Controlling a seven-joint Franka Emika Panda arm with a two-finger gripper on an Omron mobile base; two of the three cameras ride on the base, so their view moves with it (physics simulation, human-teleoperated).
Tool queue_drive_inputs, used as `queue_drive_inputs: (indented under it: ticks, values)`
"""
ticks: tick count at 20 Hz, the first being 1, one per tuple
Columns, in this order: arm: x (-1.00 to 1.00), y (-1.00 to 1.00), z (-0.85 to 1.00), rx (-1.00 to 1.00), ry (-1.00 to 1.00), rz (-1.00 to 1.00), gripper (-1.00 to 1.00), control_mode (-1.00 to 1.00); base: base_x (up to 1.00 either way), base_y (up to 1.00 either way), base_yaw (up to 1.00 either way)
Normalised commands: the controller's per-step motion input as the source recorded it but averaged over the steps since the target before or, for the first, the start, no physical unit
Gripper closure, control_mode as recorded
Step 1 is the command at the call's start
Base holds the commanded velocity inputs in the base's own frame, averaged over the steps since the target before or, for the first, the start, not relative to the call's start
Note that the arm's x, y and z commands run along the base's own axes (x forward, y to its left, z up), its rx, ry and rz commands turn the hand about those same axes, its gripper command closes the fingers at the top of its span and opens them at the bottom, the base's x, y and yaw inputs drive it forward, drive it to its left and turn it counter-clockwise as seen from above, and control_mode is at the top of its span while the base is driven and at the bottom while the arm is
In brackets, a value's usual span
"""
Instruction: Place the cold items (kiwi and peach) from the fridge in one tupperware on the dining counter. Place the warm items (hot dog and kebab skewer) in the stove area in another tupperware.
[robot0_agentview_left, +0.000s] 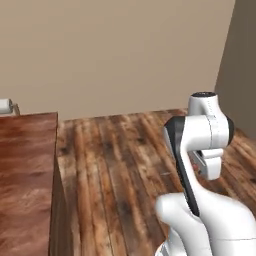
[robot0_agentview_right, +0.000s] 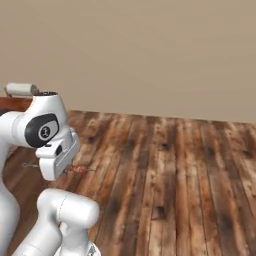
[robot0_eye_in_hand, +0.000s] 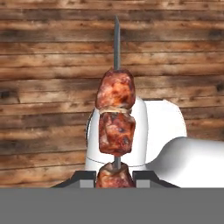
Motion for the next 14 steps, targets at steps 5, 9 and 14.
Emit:
queue_drive_inputs:
  ticks: [5,9,14]
  values:
    - [0.0,0.0,0.0,0.0,0.0,0.0,1.0,1.0,1.0,-0.76,0.26]
    - [0.0,0.0,0.0,0.0,0.0,0.0,1.0,1.0,1.0,-0.91,0.26]
    - [0.0,0.0,0.0,0.0,0.0,0.0,1.0,1.0,1.0,-0.42,0.43]
